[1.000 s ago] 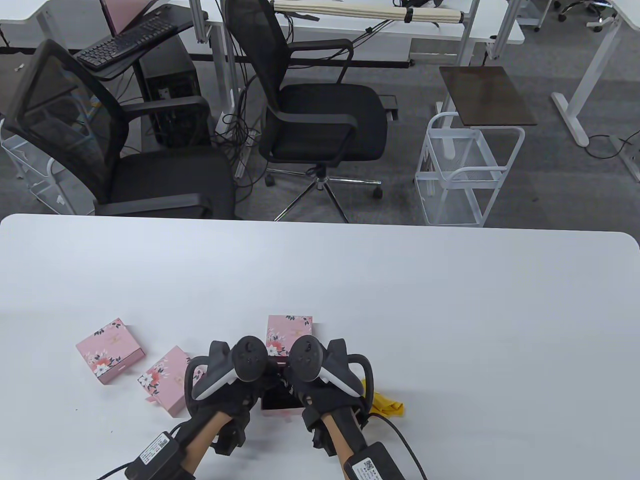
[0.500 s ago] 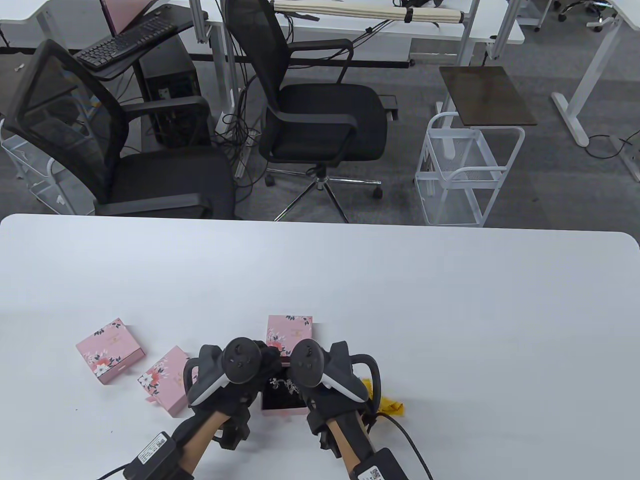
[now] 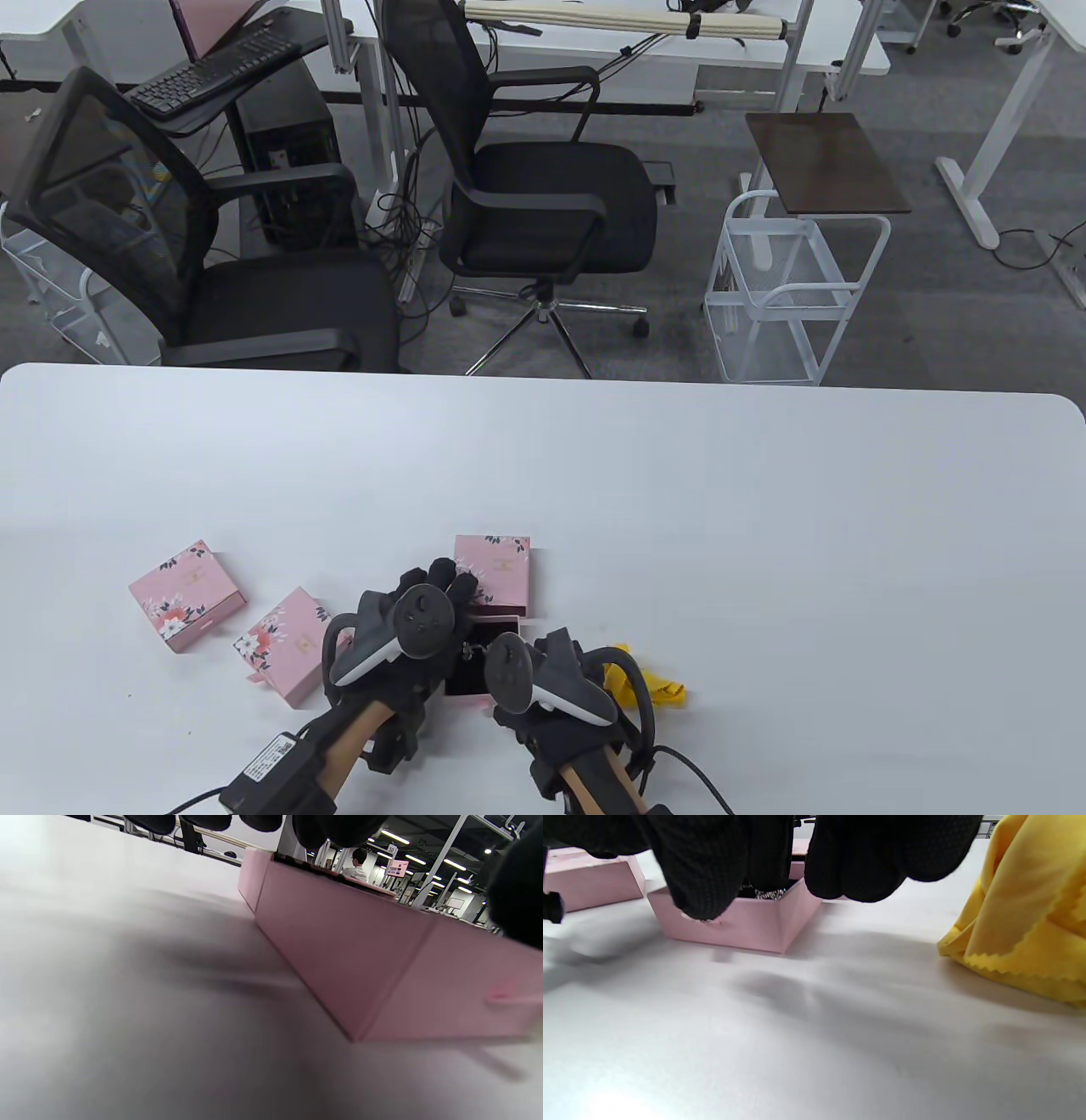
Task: Dust necklace
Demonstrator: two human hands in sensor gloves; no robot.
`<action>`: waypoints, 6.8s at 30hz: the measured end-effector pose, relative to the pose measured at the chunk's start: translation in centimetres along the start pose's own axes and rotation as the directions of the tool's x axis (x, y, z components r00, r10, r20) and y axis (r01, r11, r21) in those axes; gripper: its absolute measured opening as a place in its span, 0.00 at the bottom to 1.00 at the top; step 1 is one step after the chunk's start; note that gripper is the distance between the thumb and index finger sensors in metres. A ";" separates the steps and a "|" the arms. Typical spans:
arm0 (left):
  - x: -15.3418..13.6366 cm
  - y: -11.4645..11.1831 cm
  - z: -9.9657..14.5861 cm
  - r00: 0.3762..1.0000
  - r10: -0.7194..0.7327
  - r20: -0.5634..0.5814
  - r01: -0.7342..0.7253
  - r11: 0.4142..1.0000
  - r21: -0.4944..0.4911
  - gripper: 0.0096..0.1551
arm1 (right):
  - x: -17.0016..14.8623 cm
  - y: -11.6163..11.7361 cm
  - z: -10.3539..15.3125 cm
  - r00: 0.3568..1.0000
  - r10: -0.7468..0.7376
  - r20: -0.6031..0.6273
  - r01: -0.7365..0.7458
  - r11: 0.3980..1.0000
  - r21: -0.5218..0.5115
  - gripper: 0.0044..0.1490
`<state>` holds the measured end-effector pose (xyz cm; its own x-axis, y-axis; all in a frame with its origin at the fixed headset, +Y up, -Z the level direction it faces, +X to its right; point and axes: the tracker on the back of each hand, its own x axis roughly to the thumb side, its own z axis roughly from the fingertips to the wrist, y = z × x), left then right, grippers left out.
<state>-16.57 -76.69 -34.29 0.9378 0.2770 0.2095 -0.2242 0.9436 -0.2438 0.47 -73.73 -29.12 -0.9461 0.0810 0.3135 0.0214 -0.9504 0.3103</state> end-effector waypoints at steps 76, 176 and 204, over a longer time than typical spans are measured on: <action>-1.5 0.1 -0.8 0.991 0.134 -0.008 -0.134 0.990 -0.048 0.29 | 0.6 -0.6 -7.2 0.964 0.026 -0.265 -0.136 0.903 -0.407 0.34; -10.9 3.2 5.8 0.846 -0.154 -0.511 -0.040 0.936 -0.348 0.69 | -4.6 -2.1 4.1 0.981 -0.191 0.030 0.181 0.850 -0.495 0.45; 1.9 1.6 -4.7 0.888 -0.083 -0.452 -0.023 0.974 -0.225 0.66 | -4.5 -1.8 4.0 0.976 -0.213 0.031 0.204 0.869 -0.450 0.43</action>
<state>-13.93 -75.50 -38.79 0.9714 0.0858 -0.2212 -0.1808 0.8717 -0.4555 6.01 -71.19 -27.45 -0.9186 0.2911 0.2674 -0.3199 -0.9448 -0.0705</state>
